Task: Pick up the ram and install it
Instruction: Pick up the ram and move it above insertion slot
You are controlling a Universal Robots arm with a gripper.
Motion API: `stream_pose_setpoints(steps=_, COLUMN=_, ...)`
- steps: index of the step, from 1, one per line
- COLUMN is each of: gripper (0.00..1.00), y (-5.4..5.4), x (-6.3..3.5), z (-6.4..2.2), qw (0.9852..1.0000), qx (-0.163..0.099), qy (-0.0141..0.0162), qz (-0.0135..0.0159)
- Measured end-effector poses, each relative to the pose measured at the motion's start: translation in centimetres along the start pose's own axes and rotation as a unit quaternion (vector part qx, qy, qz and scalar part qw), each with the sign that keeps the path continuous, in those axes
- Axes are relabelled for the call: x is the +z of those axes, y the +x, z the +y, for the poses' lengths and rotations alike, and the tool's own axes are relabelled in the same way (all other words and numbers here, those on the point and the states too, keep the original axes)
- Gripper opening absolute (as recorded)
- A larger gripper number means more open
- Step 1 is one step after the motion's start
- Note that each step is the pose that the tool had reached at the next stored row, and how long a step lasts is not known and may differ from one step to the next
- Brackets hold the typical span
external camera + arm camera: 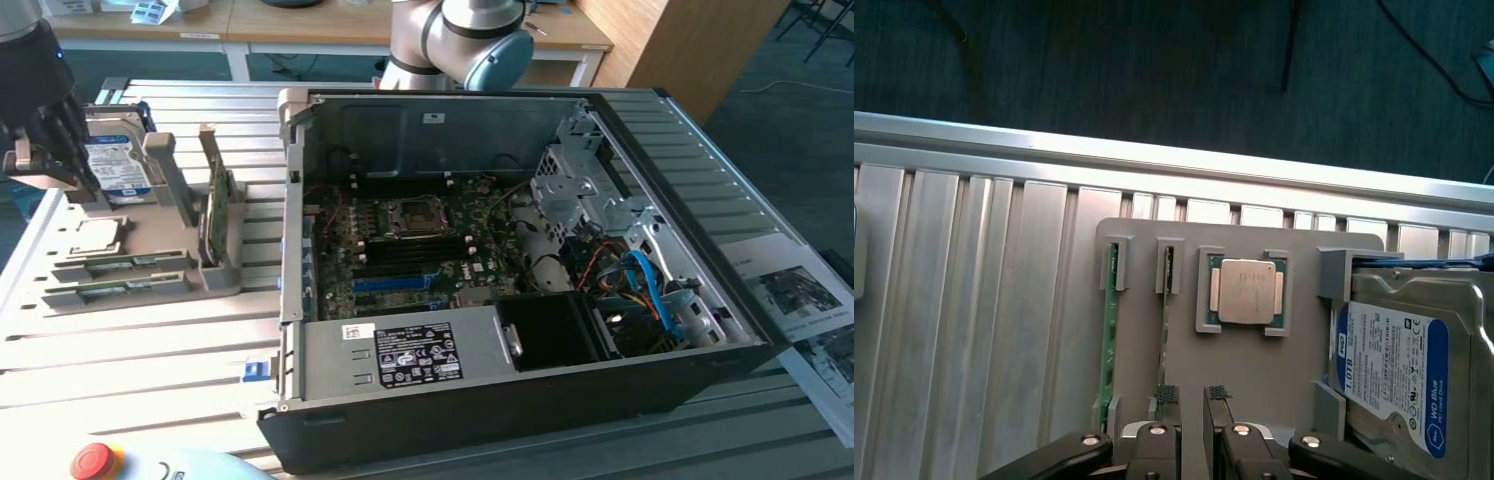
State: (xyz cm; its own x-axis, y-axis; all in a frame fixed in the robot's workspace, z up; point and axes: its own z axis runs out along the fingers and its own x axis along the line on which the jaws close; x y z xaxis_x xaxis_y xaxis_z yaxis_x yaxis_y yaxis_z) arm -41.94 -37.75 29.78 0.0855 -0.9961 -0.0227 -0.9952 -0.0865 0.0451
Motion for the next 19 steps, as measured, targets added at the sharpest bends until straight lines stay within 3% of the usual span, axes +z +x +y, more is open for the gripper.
stream_pose_setpoints(steps=19, gripper=0.24, y=3.4, x=-0.02, z=0.87, qw=1.0, qx=0.0, qy=0.0, qz=0.0)
